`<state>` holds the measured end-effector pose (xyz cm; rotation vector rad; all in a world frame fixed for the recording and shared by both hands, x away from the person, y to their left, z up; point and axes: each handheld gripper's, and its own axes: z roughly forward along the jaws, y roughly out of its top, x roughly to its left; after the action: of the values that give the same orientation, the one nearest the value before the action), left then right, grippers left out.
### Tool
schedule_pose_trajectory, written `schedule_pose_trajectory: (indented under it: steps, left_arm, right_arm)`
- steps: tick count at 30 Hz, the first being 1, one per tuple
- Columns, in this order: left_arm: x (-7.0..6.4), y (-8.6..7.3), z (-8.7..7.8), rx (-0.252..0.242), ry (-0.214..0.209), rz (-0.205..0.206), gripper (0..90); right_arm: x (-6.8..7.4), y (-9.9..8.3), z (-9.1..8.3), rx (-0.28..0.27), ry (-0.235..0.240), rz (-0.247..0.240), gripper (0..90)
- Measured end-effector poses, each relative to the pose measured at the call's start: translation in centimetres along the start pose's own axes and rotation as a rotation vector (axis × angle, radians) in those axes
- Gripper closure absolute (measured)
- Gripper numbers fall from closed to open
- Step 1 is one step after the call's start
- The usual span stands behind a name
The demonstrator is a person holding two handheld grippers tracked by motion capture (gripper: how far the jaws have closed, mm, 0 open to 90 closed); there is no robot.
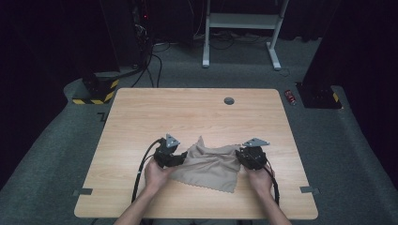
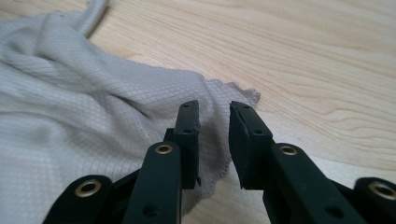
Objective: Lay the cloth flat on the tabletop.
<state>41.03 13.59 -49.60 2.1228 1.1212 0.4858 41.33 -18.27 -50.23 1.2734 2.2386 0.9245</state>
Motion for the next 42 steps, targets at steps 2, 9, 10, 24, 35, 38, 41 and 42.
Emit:
schedule_pose_trajectory:
  steps: [2, 9, 10, 24, 35, 38, 41, 42]
  left_arm:
    - [-0.1, 0.9, 0.9, 0.011, -0.006, -0.001, 47.3]
    - [-0.8, 2.5, 3.5, 0.067, 0.005, 0.029, 48.1]
    - [-0.8, 2.5, 3.7, 0.079, 0.005, 0.029, 48.4]
    - [-0.6, 1.9, 3.3, 0.128, -0.077, 0.115, 88.7]
    - [-1.3, -0.9, -0.3, 0.182, -0.084, 0.149, 88.7]
    - [-1.3, -0.7, -0.5, 0.178, -0.069, 0.133, 82.2]
    - [-0.6, 0.1, -0.4, 0.14, -0.042, 0.083, 68.4]
    - [-0.4, 0.4, -0.2, 0.134, -0.031, 0.073, 65.7]
  right_arm:
    - [0.0, 0.0, 0.6, 0.014, -0.001, 0.008, 72.7]
    - [0.0, -0.2, 1.5, 0.042, -0.006, 0.007, 80.7]
    - [0.0, -0.2, 1.4, 0.044, -0.004, 0.002, 83.1]
    - [0.1, 0.0, 1.3, 0.057, -0.013, -0.029, 89.0]
    - [1.2, -0.2, 0.6, 0.049, 0.009, -0.09, 89.0]
    - [1.4, -0.2, 0.6, 0.05, 0.016, -0.088, 86.4]
    - [0.9, 0.0, 0.4, 0.034, 0.004, -0.067, 83.3]
    - [0.8, 0.1, 0.4, 0.031, -0.002, -0.055, 82.6]
